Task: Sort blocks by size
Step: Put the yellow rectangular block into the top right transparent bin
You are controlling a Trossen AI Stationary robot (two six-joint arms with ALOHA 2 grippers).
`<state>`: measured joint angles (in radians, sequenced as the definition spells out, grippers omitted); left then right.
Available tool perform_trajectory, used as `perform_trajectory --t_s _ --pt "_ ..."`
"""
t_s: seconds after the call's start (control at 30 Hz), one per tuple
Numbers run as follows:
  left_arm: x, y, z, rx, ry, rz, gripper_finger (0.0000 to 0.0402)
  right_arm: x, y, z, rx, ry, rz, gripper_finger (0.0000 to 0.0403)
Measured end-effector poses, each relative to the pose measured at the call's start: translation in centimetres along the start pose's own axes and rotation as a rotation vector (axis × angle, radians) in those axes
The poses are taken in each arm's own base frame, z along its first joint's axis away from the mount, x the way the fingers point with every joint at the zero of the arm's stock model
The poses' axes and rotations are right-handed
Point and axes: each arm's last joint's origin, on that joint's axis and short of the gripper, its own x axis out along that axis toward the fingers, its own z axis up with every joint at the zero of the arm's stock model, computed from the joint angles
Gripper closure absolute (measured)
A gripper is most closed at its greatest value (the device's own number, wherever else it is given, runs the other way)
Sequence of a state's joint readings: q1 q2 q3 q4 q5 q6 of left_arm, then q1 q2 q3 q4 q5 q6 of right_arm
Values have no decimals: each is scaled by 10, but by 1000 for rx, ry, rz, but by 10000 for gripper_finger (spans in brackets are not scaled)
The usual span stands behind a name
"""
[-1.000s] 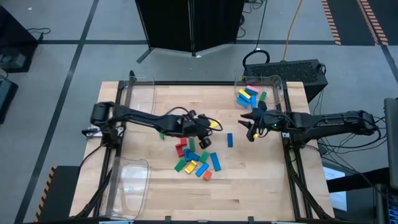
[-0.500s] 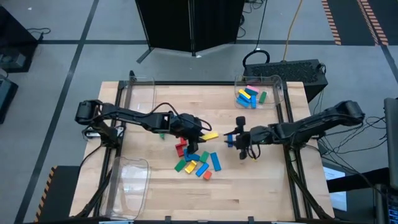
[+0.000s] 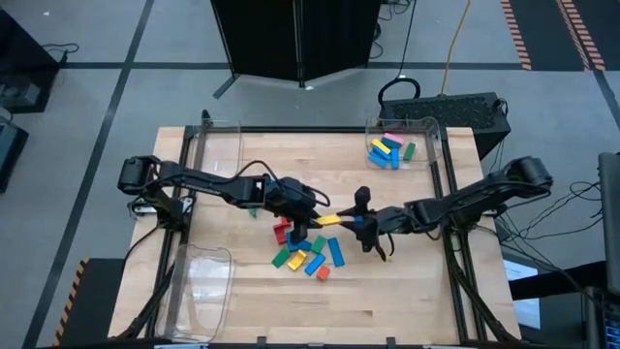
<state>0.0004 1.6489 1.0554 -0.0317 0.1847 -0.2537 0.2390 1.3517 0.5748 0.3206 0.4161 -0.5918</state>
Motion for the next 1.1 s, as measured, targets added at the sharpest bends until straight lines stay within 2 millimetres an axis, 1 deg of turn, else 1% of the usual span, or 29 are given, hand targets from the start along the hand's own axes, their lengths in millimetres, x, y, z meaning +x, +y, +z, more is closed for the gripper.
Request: perform_trajectory --t_s 0.3,0.57,0.67,0.9,1.1 --pt "0 0 0 -2 1 -2 299 9 0 9 -28 -12 -8 275" --pt "0 0 0 -3 1 -2 299 7 3 15 -45 -45 -10 279" --pt "0 0 0 -3 0 -2 299 7 3 15 -41 -43 -10 294" --pt "0 0 0 -8 2 -2 299 7 3 15 -41 -40 -10 343" --pt "0 0 0 -7 2 1 299 7 2 14 -44 -28 -28 349"
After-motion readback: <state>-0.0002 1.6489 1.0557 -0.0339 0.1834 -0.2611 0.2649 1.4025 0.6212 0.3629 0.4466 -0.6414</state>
